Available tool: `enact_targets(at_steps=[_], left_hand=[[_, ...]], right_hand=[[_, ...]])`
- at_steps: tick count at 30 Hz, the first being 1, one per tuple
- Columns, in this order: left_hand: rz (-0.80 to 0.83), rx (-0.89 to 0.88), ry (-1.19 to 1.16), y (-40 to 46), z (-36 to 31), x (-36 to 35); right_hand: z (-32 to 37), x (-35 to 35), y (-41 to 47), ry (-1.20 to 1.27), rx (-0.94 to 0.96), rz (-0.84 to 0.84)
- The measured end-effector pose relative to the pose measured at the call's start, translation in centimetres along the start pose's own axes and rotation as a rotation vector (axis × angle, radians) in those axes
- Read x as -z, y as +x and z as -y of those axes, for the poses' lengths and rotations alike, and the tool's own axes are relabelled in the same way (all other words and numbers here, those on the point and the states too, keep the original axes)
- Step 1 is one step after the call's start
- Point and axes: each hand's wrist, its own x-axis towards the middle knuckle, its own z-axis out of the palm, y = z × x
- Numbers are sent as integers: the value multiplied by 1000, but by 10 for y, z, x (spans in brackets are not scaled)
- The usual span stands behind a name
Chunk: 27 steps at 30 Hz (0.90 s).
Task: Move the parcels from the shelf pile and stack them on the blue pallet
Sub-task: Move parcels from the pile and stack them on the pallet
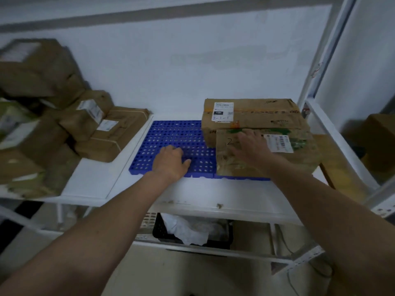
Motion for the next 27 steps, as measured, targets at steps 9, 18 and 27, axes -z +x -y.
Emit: enact_targets(at_steps=[9,18,27], left_hand=[[-27,60,-44,-35,62,32],[0,70,-60,-42,127,49],[-53,71,-45,-40,185,71]], right_hand=[[58,-25,-2,-94,-17,253],[89,-26,2,-92,-172,284],[172,-39,17,-160,-56,236]])
